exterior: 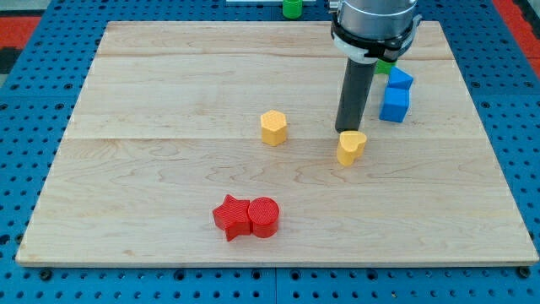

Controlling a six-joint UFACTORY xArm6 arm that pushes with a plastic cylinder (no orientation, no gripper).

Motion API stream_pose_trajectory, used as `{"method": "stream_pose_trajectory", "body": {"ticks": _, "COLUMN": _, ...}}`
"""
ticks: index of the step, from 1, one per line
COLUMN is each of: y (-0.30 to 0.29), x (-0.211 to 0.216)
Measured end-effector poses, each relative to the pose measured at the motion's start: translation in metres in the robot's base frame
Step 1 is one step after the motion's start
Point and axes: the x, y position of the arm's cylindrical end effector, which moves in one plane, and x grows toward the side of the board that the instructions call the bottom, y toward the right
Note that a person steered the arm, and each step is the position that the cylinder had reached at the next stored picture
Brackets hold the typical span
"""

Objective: Push yellow heart below blue cube

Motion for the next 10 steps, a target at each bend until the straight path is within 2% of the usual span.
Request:
{"method": "stream_pose_trajectory", "body": {"ticks": 1, "y": -0.027, "x": 0.018}}
{"method": "stream_pose_trajectory", "body": {"ticks": 2, "y": -0.016, "x": 0.049}}
{"method": "stream_pose_trajectory", "body": {"ticks": 3, "y": 0.033, "x": 0.042}}
{"method": "stream_pose_trajectory", "body": {"ticks": 4, "y": 0.056, "x": 0.037}}
{"method": "stream_pose_trajectory", "body": {"ticks": 5, "y": -0.011, "x": 0.043}}
{"method": "stream_pose_trajectory", "body": {"ticks": 6, "y": -0.032, "x": 0.008}}
{"method": "stream_pose_trajectory", "body": {"ticks": 9, "y": 0.039, "x": -0.047}}
{"method": "stream_pose_trajectory", "body": {"ticks": 10, "y": 0.048, "x": -0.047}}
